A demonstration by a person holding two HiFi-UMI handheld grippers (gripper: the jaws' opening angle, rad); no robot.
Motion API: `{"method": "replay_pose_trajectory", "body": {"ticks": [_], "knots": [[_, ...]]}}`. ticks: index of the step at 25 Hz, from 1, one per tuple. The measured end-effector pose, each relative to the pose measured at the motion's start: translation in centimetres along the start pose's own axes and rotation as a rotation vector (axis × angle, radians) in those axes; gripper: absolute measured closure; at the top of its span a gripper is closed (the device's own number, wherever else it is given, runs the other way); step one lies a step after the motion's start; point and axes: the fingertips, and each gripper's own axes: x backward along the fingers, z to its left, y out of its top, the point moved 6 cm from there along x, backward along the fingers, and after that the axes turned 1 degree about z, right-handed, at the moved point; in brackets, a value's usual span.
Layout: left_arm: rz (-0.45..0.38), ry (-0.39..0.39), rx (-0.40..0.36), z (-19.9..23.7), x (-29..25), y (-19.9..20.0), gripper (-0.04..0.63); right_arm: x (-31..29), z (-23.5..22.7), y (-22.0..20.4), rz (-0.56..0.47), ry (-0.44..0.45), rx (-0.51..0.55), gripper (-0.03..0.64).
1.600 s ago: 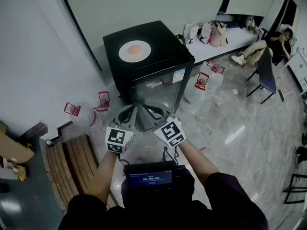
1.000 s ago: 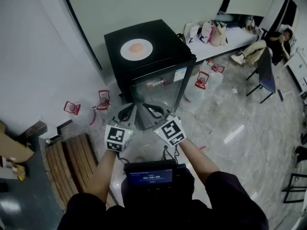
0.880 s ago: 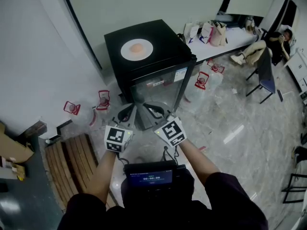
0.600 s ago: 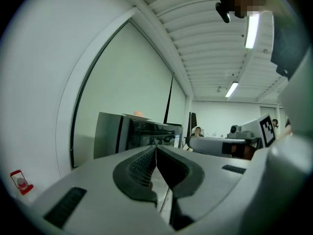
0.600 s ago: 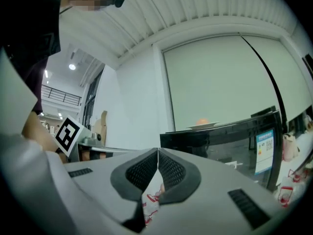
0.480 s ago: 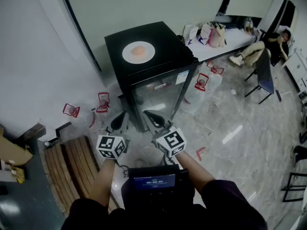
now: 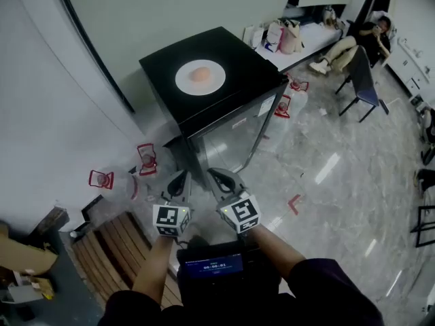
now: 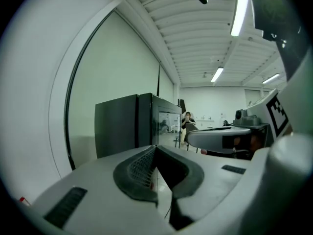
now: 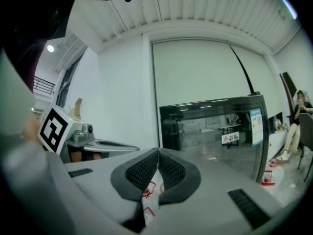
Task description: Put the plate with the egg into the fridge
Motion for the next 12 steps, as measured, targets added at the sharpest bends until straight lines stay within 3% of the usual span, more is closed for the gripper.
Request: {"method": "replay_pose_trajectory", "body": {"ticks": [7,12], "knots": [[-0.002,-0.203,-0.081,4.7,0.1,-0.5,0.586,-3.2,3.4,-1.8,0.016,-0.31,0.033,0.607],[0.038,-0.298,-0.097,6.6,-1.0,-1.9,0.586,-4.7,3.7,-4.6,0.108,-0.582,0.039,0.606]]}}
